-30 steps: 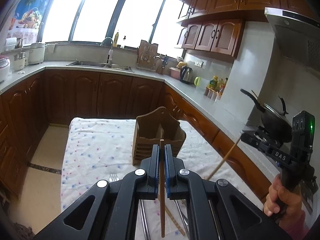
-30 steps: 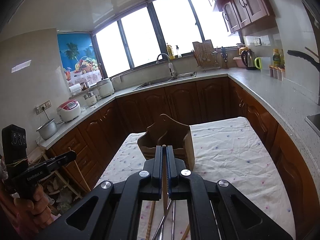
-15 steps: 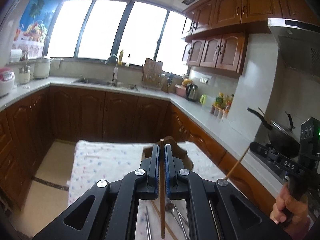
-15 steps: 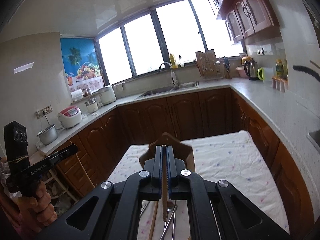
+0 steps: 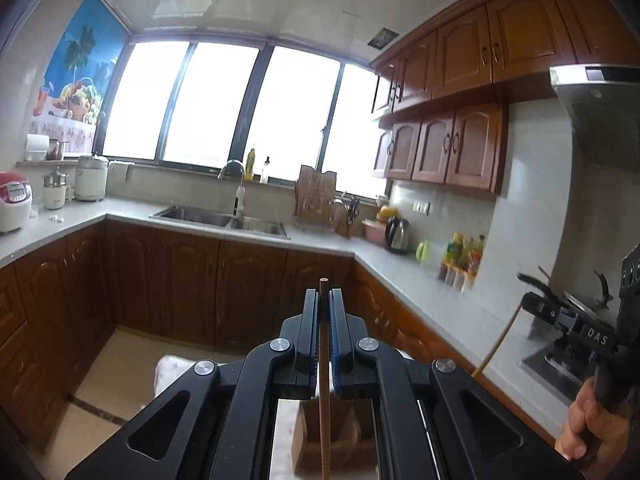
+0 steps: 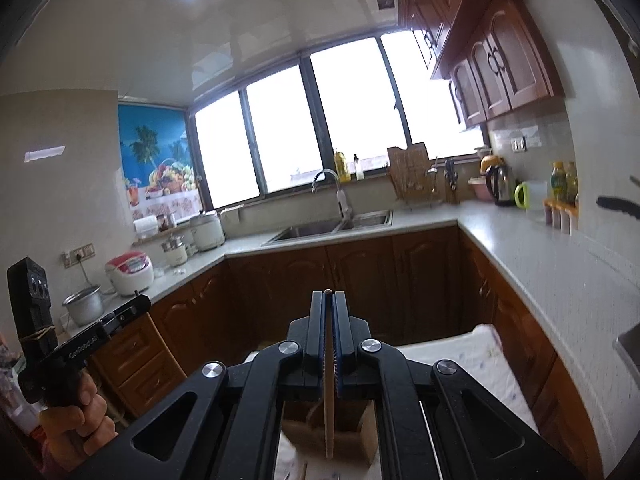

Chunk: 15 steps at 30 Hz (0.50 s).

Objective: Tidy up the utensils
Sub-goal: 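Lift both held chopsticks and carry them over the wooden utensil holder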

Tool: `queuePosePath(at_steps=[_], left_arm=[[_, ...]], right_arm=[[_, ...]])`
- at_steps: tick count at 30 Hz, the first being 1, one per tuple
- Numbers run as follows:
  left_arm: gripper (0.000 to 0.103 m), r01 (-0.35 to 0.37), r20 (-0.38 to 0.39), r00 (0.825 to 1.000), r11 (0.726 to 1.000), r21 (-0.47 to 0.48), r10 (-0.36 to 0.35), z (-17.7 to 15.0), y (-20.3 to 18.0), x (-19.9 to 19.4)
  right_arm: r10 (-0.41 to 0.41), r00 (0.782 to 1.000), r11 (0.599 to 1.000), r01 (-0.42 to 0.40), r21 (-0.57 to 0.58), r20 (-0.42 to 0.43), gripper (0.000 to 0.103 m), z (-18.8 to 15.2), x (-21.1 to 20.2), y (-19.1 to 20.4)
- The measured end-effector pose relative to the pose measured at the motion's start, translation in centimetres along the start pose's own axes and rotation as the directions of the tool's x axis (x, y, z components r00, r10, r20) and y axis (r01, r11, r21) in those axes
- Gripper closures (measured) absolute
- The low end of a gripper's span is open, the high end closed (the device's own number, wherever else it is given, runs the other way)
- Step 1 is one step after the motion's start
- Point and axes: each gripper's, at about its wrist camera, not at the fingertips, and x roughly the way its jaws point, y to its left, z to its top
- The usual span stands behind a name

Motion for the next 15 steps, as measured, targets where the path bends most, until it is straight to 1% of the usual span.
queuePosePath(at_steps=[4, 6, 10, 11, 12, 15], left_arm=[[0.100, -0.011, 0.032, 0.999, 1.000, -0.010, 0.011, -0.3, 0.1, 2.6], [0.100, -0.022, 0.043, 0.999, 1.000, -0.013, 0.022, -0.9, 0.0, 4.2], [0.100, -0.035, 0.045, 0.998, 0.999, -0.020, 0.036, -3.2, -0.1, 7.5], [0.100, -0.051, 0.041, 0.998, 0.999, -0.015, 0.052, -4.4, -0.2, 8.7], [0.100, -0.057, 0.038, 0.998, 0.998, -0.015, 0.058, -4.7, -0.2, 9.3], [0.100, -0.067, 0.010, 0.998, 0.997, -0.036, 0.068, -7.3, -0.2, 12.0]], right_arm=[[0.001, 1.000, 1.000, -0.001, 0.007, 0.001, 0.100, 0.8, 1.9, -0.5], [0.002, 1.000, 1.000, -0.002, 0.012, -0.004, 0.100, 0.7, 3.2, -0.9], [0.008, 1.000, 0.999, -0.007, 0.034, -0.025, 0.100, -0.3, 5.6, -1.6], [0.013, 0.999, 0.999, -0.011, 0.040, -0.029, 0.100, -0.8, 6.2, -1.8], [0.013, 0.999, 0.999, -0.011, 0.048, -0.036, 0.100, -1.4, 6.9, -2.1], [0.015, 0.998, 0.996, -0.010, 0.083, -0.054, 0.100, -3.1, 8.6, -3.2]])
